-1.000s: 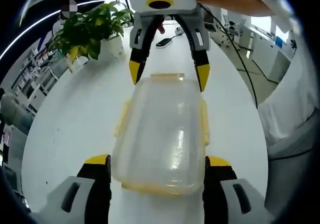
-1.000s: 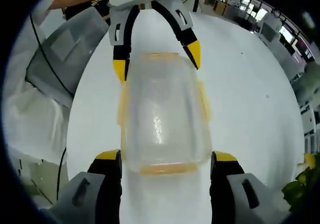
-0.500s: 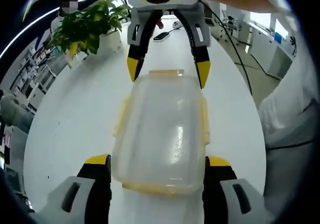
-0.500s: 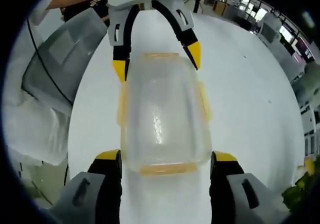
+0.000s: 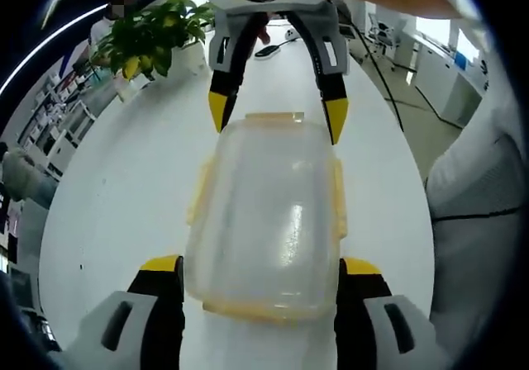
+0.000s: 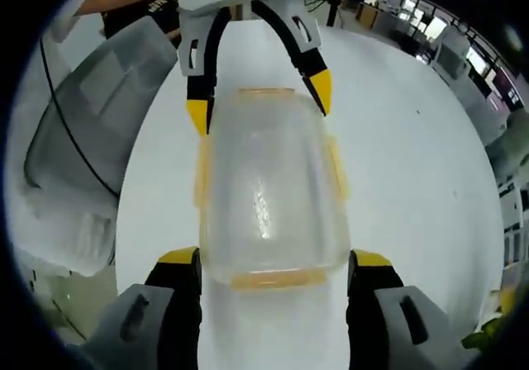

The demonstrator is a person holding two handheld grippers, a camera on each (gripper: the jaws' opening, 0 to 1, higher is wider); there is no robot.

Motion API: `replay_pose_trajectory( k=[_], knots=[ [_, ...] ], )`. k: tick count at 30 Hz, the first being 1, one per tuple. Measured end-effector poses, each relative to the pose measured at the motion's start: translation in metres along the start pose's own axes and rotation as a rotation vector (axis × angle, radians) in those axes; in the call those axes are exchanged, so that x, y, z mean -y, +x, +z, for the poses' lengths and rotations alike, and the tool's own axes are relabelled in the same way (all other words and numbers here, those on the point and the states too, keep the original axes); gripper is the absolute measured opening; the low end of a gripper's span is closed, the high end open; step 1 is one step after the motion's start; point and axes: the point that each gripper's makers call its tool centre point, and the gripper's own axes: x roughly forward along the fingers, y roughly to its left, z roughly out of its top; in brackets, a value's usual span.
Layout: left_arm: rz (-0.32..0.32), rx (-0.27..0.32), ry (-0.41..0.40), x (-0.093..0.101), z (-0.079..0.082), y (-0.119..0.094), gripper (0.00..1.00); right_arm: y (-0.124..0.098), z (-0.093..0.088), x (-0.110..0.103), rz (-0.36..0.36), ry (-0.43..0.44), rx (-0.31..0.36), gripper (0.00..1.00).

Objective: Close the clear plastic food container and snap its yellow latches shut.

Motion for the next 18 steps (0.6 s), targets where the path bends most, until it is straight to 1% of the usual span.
replay_pose_trajectory(
  k=[7, 12, 18],
  knots=[
    [0.0, -0.001, -0.01, 0.0, -0.024, -0.016, 0.71, 0.012, 0.025, -0.006, 0.003, -0.01, -0.003, 0.69],
    [0.001, 0.003, -0.015, 0.0, -0.037, -0.025, 0.71, 0.019, 0.041, -0.009, 0.005, -0.014, -0.005, 0.69],
    [0.002, 0.001, -0.018, -0.001, -0.059, -0.039, 0.71, 0.029, 0.062, -0.014, 0.006, -0.016, -0.001, 0.69]
  ],
)
